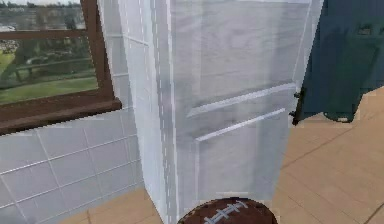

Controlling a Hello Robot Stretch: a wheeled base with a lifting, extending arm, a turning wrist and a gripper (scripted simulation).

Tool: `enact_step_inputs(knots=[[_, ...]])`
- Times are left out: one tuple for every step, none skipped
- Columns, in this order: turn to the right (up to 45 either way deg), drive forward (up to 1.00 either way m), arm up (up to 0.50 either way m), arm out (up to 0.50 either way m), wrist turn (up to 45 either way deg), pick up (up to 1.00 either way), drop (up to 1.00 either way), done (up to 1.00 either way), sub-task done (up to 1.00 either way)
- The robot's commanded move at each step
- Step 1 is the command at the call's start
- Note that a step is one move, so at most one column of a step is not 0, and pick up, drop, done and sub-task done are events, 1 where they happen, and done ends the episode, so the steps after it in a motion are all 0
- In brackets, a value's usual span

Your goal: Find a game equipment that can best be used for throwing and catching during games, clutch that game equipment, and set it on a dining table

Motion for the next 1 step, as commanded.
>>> enact_step_inputs(knots=[[24.0,0.00,0.00,0.00,0.0,0.00,0.00,0.00,0.00]])
